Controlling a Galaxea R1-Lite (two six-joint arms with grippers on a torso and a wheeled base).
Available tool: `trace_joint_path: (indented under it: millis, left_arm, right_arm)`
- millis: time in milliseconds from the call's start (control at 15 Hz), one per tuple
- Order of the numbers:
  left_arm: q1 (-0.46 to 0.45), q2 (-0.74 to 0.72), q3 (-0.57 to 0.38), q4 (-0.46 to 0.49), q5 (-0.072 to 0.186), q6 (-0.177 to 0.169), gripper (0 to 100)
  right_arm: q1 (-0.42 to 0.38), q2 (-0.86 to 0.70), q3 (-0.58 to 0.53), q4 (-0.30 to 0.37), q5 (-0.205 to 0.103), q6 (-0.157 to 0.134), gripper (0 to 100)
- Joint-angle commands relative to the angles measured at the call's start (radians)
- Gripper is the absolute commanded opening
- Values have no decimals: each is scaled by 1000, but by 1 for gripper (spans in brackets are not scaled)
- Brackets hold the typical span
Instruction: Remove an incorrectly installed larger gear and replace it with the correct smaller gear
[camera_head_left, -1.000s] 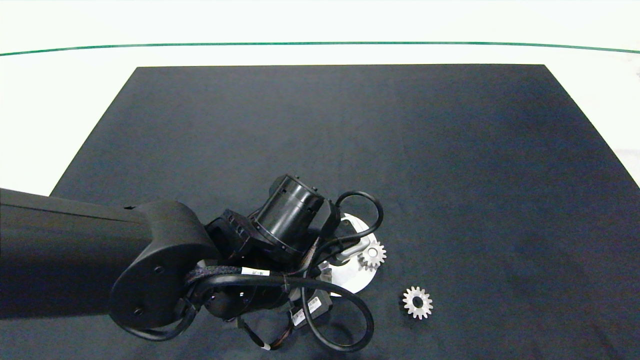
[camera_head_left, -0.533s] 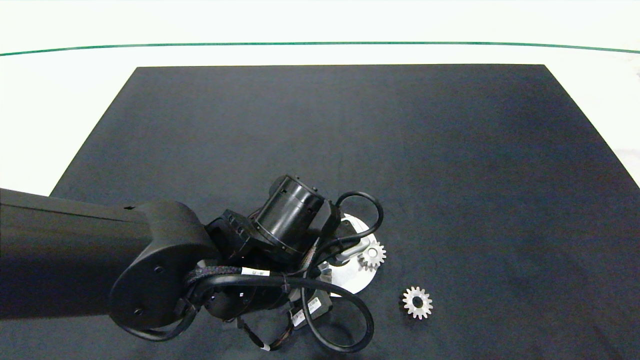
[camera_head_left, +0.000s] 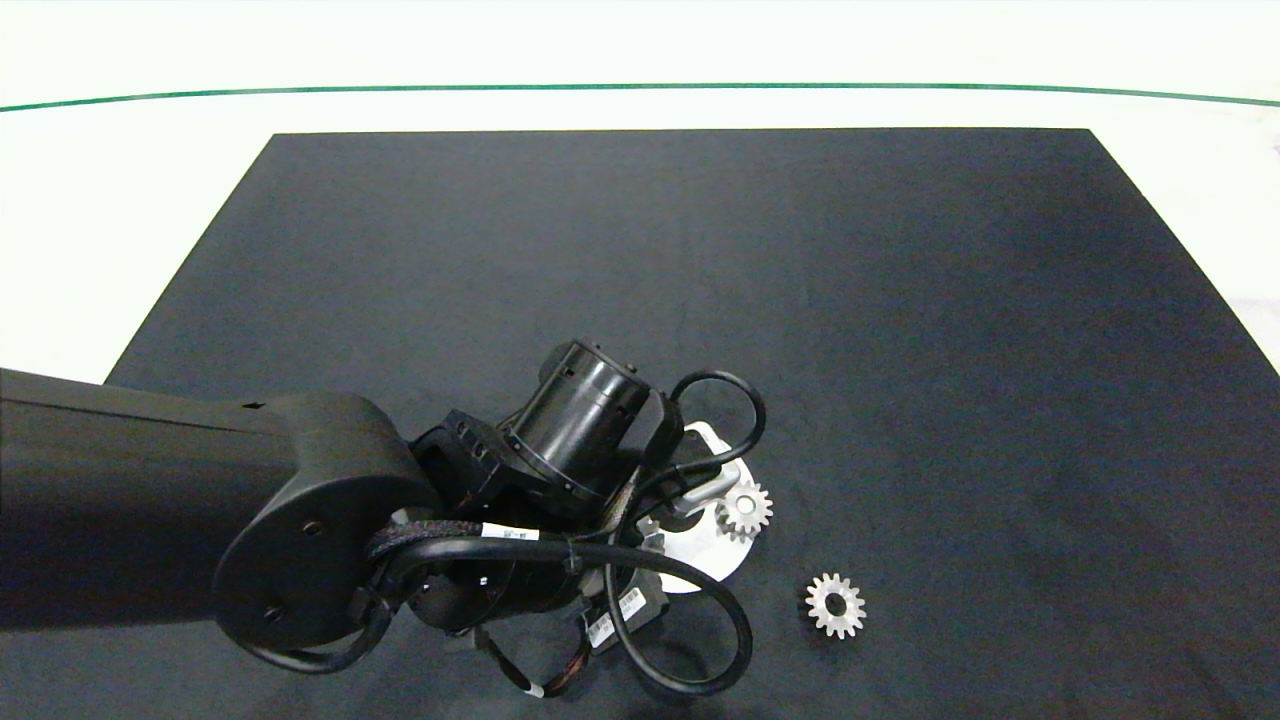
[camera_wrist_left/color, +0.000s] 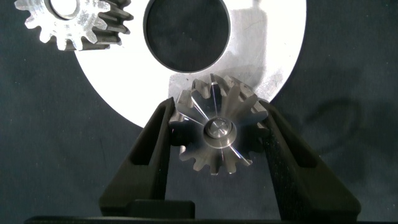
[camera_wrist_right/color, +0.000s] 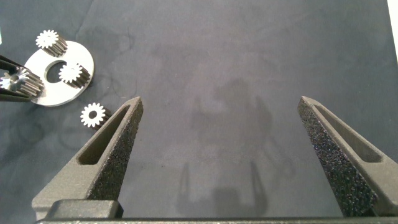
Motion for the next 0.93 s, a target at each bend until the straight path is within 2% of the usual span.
trace_joint_path:
  millis: [67,267,933]
  left_arm:
    - [-4,-24,-3,31,2,3,31]
    - [-12,-51,-9,83,2,3,31]
    - [-24,-70,-6,91,2,-2,31]
  right_arm:
    - [1,1,0,1,0,-2,100]
    - [1,2,0,1,0,0,100]
    - [-1,2,-2,1,0,0,100]
